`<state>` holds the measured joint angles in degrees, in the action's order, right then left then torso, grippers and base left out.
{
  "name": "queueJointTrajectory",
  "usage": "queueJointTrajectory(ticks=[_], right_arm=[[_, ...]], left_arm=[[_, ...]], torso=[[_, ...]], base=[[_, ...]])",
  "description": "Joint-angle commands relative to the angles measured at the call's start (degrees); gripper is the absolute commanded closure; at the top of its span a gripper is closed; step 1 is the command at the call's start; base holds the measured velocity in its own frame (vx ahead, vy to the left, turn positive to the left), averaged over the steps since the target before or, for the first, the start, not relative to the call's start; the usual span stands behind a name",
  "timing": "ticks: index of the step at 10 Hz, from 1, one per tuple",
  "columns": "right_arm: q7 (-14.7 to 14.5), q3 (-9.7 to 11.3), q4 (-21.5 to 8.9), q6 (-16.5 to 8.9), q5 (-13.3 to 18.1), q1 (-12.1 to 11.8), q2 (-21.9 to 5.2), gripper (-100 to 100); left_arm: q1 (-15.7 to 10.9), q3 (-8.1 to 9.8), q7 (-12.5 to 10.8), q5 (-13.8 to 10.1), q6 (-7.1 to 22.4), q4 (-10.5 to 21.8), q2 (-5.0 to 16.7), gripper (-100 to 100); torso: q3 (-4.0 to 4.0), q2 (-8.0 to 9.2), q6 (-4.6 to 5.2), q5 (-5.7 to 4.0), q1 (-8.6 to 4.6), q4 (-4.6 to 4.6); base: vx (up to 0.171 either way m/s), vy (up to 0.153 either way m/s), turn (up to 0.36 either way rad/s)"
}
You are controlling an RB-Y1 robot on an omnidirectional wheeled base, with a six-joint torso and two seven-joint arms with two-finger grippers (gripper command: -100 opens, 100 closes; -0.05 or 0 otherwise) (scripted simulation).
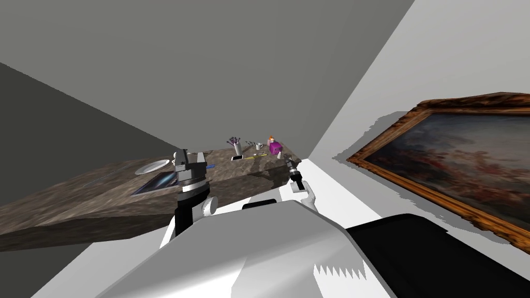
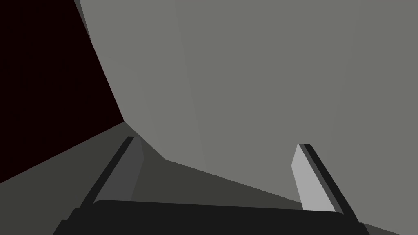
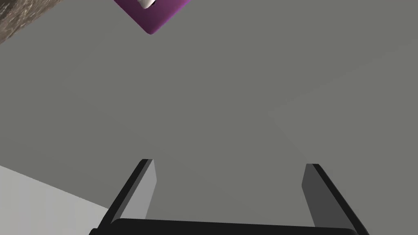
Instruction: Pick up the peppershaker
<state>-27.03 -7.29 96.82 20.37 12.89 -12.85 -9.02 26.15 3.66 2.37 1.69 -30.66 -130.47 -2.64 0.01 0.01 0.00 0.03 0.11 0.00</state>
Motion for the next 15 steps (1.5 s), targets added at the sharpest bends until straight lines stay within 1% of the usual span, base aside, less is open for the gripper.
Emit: queueJointTrajectory(ticks=[1, 2, 3, 4, 5, 6, 7, 8, 9, 10, 11, 12, 13, 14, 15], right_arm=[[-2.11, -0.24, -1.24, -0.11, 0.37, 0.56, 0.22, -100], [-4.20, -0.89, -3.63, -0.63, 0.94, 1.96, 0.27, -100], [-4.95, -0.89, -3.63, -0.63, 0.94, 1.96, 0.27, -100], [-7.03, -1.59, -6.03, -1.16, 1.49, 3.40, 0.33, -100], [-7.82, -1.59, -6.03, -1.16, 1.49, 3.40, 0.33, -100], [-9.97, -2.32, -8.43, -1.70, 2.00, 4.88, 0.40, -100], [-10.72, -2.32, -8.43, -1.70, 2.00, 4.88, 0.40, -100], [-12.83, -3.09, -10.60, -2.26, 2.48, 6.37, 0.47, -100], [-13.62, -3.09, -10.81, -2.26, 2.48, 6.37, 0.47, -100], [-15.57, -3.90, -12.66, -2.82, 2.93, 7.87, 0.54, -100], [-16.52, -3.90, -13.16, -2.82, 2.93, 7.87, 0.54, -100], [-18.50, -4.72, -15.30, -3.38, 3.35, 9.38, 0.61, -100], [-19.39, -4.72, -15.46, -3.38, 3.35, 9.38, 0.61, -100], [-21.31, -5.56, -17.70, -3.93, 3.74, 10.89, 0.69, -100], [-22.24, -5.56, -17.70, -3.93, 3.74, 10.89, 0.69, -100]], left_arm=[[0.00, 0.00, 0.00, 0.00, 0.00, 0.00, 0.00, 0], [0.00, 0.00, 0.00, 0.00, 0.00, 0.00, 0.00, 0], [0.00, 0.00, 0.00, 0.00, 0.00, 0.00, 0.00, 0], [0.00, 0.00, 0.00, 0.00, 0.00, 0.00, 0.00, 0], [0.00, 0.00, 0.00, 0.00, 0.00, 0.00, 0.00, 0], [0.00, 0.00, 0.00, 0.00, 0.00, 0.00, 0.00, 0], [0.00, 0.00, 0.00, 0.00, 0.00, 0.00, 0.00, 0], [0.00, 0.00, 0.00, 0.00, 0.00, 0.00, 0.00, 0], [0.00, 0.00, 0.00, 0.00, 0.00, 0.00, 0.00, 0], [0.00, 0.00, 0.00, 0.00, 0.00, 0.00, 0.00, 0], [0.00, 0.00, 0.00, 0.00, 0.00, 0.00, 0.00, 0], [0.00, 0.00, 0.00, 0.00, 0.00, 0.00, 0.00, 0], [0.00, 0.00, 0.00, 0.00, 0.00, 0.00, 0.00, 0], [0.00, 0.00, 0.00, 0.00, 0.00, 0.00, 0.00, 0], [0.00, 0.00, 0.00, 0.00, 0.00, 0.00, 0.00, 0]], torso=[[0.00, 0.00, 0.00, 0.00, 0.00, 0.00], [0.00, 0.00, 0.00, 0.00, 0.00, 0.00], [-0.01, -0.01, 0.00, 0.00, 0.02, 0.00], [0.00, -0.01, 0.00, 0.01, -0.01, 0.00], [-0.01, -0.02, 0.00, 0.00, -0.01, 0.00], [-0.01, -0.02, 0.00, 0.00, -0.02, 0.00], [-0.01, -0.02, 0.00, 0.00, -0.02, 0.00], [-0.01, -0.03, 0.00, 0.00, -0.03, 0.00], [-0.02, -0.04, 0.00, 0.00, -0.03, -0.01], [-0.03, -0.05, 0.00, 0.00, -0.04, -0.01], [-0.03, -0.05, 0.00, 0.00, -0.04, -0.01], [-0.03, -0.05, 0.00, 0.00, -0.05, -0.01], [-0.03, -0.06, 0.00, 0.00, -0.03, -0.01], [-0.03, -0.06, 0.00, 0.00, -0.05, -0.01], [-0.04, -0.07, 0.00, -0.01, -0.05, -0.02]], base=[[-0.006, 0.030, -0.007], [-0.006, 0.038, -0.009], [-0.005, 0.030, -0.006], [-0.003, 0.029, -0.009], [-0.003, 0.025, -0.004], [-0.002, 0.028, -0.010], [0.000, 0.024, -0.004], [0.006, 0.026, -0.005], [0.005, 0.021, -0.005], [0.004, 0.023, -0.006], [0.004, 0.021, -0.003], [0.007, 0.025, -0.005], [0.007, 0.019, -0.004], [0.010, 0.019, -0.002], [0.010, 0.017, 0.000]])
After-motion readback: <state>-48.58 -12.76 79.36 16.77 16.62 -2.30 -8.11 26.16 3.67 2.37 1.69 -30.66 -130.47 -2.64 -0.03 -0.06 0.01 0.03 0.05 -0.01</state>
